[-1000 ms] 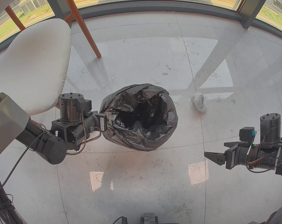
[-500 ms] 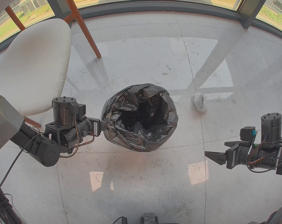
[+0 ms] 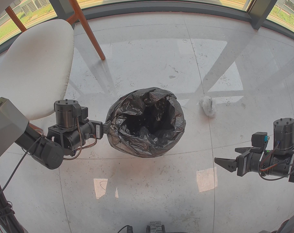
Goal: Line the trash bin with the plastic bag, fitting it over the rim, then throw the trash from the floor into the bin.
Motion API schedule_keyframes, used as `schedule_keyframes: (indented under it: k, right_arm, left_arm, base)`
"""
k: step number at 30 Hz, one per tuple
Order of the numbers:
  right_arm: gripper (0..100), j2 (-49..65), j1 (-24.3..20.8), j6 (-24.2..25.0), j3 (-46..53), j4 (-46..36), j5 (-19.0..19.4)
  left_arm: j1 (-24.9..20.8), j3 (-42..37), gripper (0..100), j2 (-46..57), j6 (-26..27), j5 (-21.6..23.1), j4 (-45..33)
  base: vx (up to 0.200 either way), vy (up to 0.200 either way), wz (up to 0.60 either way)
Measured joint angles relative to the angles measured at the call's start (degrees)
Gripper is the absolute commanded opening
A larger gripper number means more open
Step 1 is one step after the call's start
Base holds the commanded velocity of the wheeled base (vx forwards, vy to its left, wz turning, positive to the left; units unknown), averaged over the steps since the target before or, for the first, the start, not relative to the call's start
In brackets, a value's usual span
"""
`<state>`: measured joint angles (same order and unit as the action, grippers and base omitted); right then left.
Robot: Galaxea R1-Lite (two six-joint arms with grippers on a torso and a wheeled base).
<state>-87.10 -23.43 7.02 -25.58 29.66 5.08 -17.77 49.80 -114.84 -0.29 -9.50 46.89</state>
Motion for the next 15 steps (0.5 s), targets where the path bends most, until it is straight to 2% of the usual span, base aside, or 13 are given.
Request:
schedule_keyframes:
  k: [15]
  right_arm:
    - [100, 0.44, 0.09, 0.00, 0.20, 0.01, 0.00]
  left_arm:
    - [-0.06, 1.60, 100, -4.35, 0.13, 1.07, 2.19]
  base:
    - [0.000, 0.000, 0.00]
